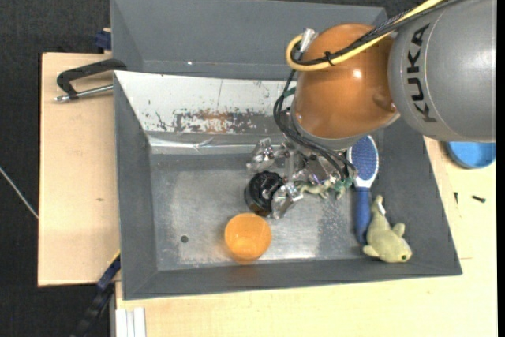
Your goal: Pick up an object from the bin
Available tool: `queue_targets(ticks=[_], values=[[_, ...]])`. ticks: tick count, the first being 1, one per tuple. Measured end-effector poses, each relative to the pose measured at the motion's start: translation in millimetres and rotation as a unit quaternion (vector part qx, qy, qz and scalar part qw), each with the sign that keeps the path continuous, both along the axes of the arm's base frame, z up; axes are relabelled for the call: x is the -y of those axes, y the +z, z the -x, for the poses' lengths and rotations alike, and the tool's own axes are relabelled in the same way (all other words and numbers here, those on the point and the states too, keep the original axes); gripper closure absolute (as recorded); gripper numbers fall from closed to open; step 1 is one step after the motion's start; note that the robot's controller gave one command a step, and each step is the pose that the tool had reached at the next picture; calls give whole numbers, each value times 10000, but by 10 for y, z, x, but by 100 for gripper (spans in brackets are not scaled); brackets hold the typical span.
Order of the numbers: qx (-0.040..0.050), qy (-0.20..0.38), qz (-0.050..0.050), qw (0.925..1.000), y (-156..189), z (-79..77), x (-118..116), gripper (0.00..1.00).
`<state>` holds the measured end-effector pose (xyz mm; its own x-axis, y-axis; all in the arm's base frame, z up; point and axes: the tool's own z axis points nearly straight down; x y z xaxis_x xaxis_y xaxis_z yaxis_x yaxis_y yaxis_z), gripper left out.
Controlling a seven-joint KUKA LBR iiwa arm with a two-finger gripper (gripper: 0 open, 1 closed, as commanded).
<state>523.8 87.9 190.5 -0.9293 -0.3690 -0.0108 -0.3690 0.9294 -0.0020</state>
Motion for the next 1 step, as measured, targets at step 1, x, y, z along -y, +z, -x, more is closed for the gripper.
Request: queue_targets(ticks=[1], values=[[-45,500,11,9987,106,188,92,100]])
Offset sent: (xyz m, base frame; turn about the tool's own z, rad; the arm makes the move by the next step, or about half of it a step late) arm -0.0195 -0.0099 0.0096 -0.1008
